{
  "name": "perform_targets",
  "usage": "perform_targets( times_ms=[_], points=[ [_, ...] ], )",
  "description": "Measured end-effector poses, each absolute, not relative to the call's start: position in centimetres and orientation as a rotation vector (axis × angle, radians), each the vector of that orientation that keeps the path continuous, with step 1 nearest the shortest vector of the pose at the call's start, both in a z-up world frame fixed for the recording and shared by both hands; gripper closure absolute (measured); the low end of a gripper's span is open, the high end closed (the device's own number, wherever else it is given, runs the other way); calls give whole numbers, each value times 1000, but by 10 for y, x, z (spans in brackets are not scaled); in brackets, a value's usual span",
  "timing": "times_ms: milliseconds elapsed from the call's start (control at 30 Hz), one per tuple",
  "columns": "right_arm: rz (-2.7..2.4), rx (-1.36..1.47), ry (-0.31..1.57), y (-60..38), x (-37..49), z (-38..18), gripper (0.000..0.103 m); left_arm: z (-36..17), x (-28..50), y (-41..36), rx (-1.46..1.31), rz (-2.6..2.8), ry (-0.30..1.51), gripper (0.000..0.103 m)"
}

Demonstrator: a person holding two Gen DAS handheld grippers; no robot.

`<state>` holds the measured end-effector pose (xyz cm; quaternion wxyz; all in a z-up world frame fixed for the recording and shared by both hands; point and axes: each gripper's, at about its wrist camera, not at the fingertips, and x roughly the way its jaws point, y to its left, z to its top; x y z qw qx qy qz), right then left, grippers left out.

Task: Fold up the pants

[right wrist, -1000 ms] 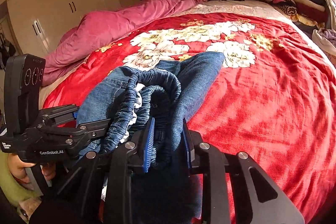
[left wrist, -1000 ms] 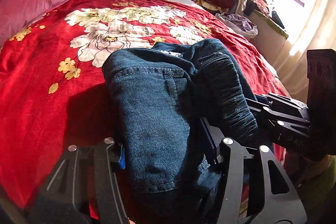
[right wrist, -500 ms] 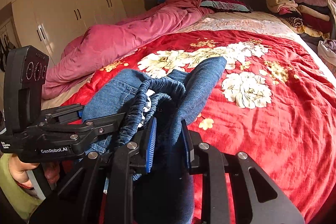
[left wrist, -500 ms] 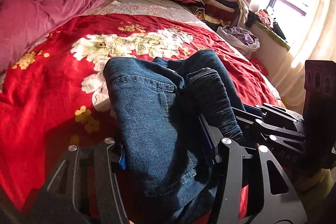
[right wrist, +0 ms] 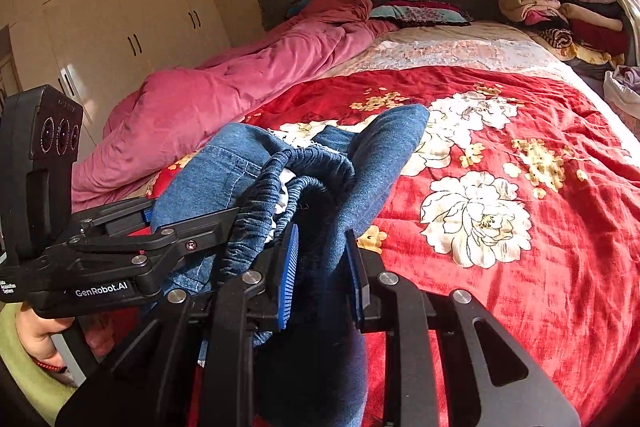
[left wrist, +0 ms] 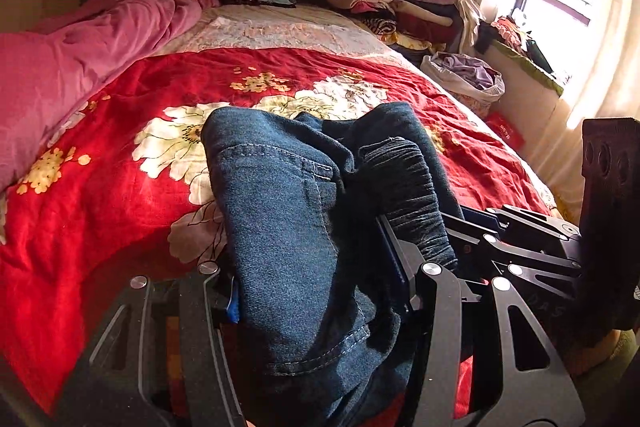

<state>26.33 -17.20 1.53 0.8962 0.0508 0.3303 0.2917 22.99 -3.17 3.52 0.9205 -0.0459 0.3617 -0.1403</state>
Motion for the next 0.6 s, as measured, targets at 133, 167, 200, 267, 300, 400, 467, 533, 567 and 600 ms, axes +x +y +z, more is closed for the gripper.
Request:
perform_targets(
  times_ms=[133, 167, 200, 267, 300, 400, 467, 533, 567, 600],
  points=[
    [586, 101, 716, -170, 271, 4, 81, 22, 236, -32, -93, -287, 761, 59],
    [581, 99, 727, -170, 274, 0, 81, 19, 237, -31, -95, -286, 766, 59],
    [573, 95, 737, -170, 276, -4, 81, 15, 238, -30, -98, -284, 772, 59],
    [557, 90, 759, -171, 280, -12, 81, 9, 238, -29, -97, -278, 779, 59],
    [551, 89, 767, -172, 281, -15, 80, 7, 239, -28, -92, -275, 781, 59],
    [522, 76, 785, -176, 284, -24, 72, -1, 241, -24, -91, -262, 798, 59],
    [504, 79, 801, -179, 285, -30, 66, -7, 242, -20, -103, -254, 811, 56],
    [478, 67, 810, -181, 286, -35, 59, -13, 243, -16, -111, -249, 822, 52],
    [463, 64, 816, -182, 286, -37, 54, -15, 243, -15, -114, -247, 829, 52],
    [454, 67, 825, -184, 287, -39, 52, -17, 243, -14, -118, -245, 832, 50]
  ],
)
